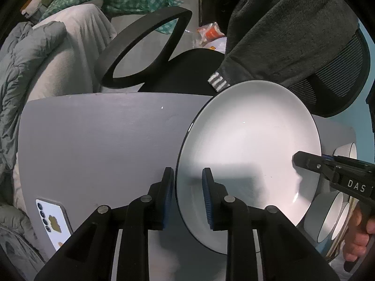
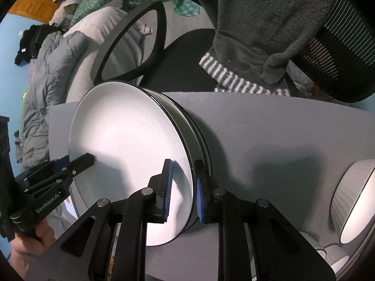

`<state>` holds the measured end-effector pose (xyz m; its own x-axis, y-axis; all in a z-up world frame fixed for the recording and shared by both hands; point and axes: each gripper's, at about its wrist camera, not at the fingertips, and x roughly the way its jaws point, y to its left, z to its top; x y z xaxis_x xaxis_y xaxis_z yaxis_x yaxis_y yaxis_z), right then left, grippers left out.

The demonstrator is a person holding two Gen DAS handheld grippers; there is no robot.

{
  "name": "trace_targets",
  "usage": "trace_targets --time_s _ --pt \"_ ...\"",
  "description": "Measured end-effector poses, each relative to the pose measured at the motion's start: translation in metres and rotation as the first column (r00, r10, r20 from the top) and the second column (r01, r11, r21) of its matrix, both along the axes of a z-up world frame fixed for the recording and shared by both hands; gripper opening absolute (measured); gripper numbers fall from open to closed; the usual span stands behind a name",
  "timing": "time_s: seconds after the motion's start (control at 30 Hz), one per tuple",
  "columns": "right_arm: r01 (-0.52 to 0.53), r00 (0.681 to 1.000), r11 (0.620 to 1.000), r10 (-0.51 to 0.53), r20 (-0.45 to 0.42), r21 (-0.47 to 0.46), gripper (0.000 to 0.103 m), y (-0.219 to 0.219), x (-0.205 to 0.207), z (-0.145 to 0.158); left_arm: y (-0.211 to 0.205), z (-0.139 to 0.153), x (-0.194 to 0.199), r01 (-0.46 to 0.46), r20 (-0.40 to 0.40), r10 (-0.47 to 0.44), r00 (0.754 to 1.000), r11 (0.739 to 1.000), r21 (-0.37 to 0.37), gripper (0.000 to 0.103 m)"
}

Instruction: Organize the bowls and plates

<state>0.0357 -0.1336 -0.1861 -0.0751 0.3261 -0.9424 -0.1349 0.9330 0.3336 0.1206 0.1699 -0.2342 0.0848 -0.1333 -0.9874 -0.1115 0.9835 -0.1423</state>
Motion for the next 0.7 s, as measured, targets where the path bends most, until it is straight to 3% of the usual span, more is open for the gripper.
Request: trace_targets --time_s 0.3,0.43,0.47,0.5,0.7 --pt "0.028 0.998 0.999 -0.029 -0.055 -0.026 0.029 0.000 0.001 0.007 0.005 0.013 -0.006 -0.022 0.027 0.023 0.999 1.000 -0.012 0.038" --pt "0.033 0.999 0.997 -0.035 -0.034 -0.067 0.034 0.002 0.001 0.014 0.006 0.018 -0.010 -0.033 0.032 0.034 0.999 0.999 -0.025 0.052" --pt "0.032 0.999 0.995 -0.033 -0.017 -0.094 0.046 0.002 0.000 0.016 0.006 0.020 -0.011 -0.039 0.035 0.040 0.999 0.999 -0.031 0.052" --pt "0.028 1.000 0.992 -0.027 0.008 -0.125 0.049 0.003 0.000 0.018 0.006 0.022 -0.012 -0.045 0.039 0.046 0.998 0.998 -0.038 0.052" --pt "0.011 0.999 0.988 -0.006 0.039 -0.151 0.050 0.007 -0.002 0.028 0.006 0.046 -0.023 -0.073 0.071 0.077 0.994 0.996 -0.048 0.052"
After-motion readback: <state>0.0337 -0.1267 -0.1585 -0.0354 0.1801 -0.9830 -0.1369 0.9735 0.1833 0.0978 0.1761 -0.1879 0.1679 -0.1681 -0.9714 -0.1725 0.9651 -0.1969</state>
